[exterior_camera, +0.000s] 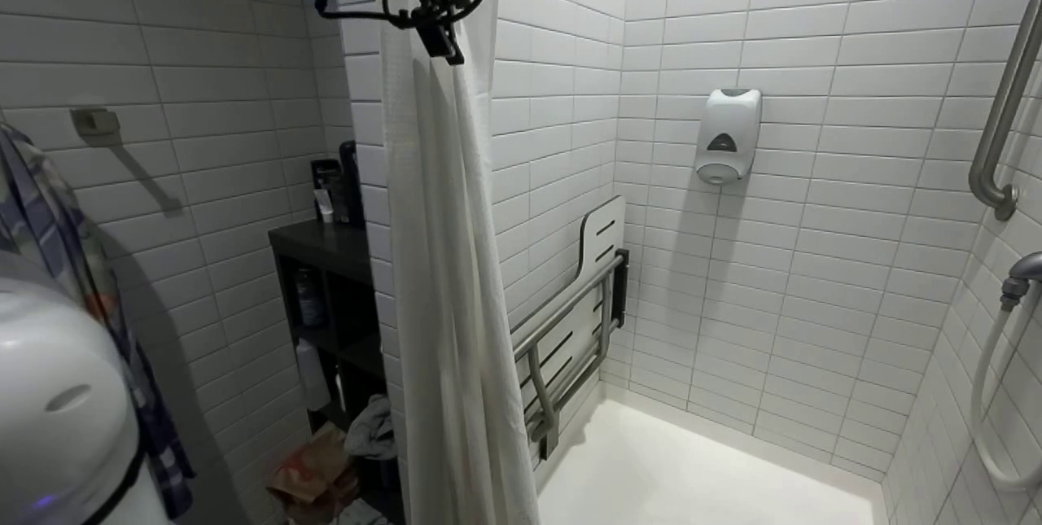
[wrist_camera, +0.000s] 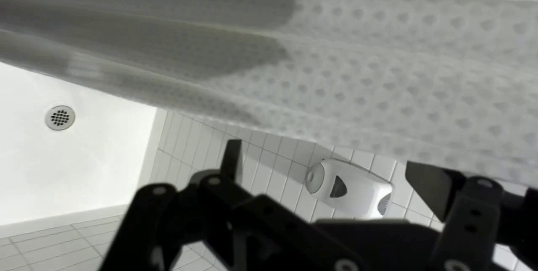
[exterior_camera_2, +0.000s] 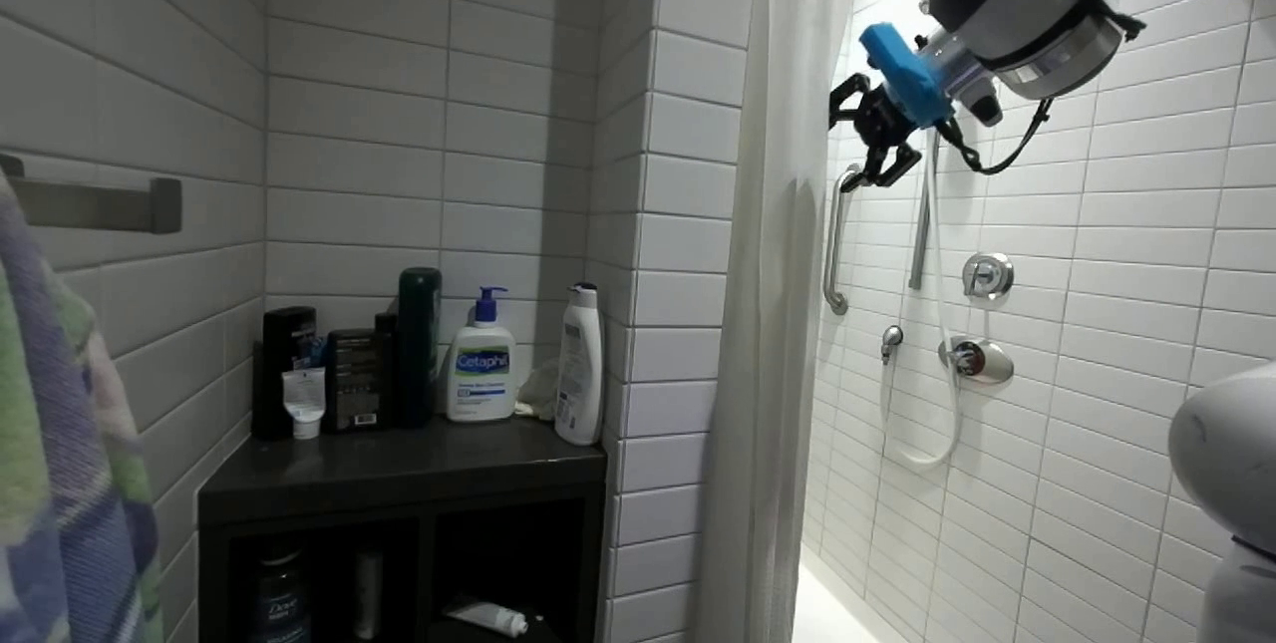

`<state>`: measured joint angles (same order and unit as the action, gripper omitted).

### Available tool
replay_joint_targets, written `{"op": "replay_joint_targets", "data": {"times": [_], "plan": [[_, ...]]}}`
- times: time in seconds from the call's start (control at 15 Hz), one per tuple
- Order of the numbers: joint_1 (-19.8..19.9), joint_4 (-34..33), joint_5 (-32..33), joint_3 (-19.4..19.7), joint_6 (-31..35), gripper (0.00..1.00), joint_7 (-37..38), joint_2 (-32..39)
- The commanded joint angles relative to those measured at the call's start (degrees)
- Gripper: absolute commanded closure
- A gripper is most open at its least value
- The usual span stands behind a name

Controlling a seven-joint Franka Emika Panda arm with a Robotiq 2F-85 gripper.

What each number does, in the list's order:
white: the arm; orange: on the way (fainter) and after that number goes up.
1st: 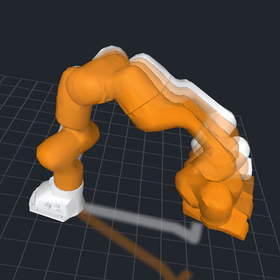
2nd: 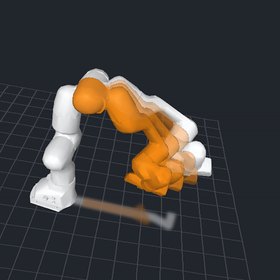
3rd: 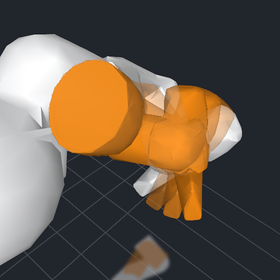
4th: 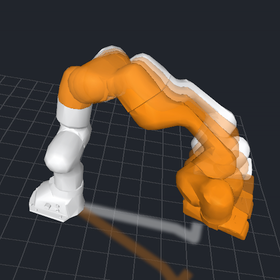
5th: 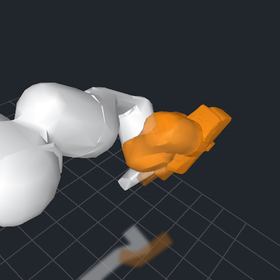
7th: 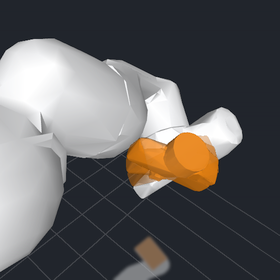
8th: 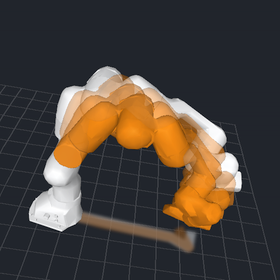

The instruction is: Draw the shower curtain to the left.

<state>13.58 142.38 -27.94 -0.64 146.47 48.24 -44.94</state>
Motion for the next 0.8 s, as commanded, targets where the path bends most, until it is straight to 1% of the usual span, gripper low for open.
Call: {"op": "replay_joint_targets", "data": {"times": [0.0, 0.13, 0.27, 0.47, 0.73], "plan": [[2.28, 0.54, 5.32, 0.59, -9.44, 0.00, 3.04, -3.49], [3.68, -0.23, 8.62, 0.91, -16.19, 0.00, 3.41, -4.26], [3.57, -1.45, 9.98, 2.06, -23.32, 0.00, 3.54, -4.64], [4.00, -1.56, 7.18, 2.54, -27.22, 0.00, 8.91, -4.80], [4.26, -1.23, 8.35, 3.19, -33.82, 0.00, 12.14, -4.48]]}}
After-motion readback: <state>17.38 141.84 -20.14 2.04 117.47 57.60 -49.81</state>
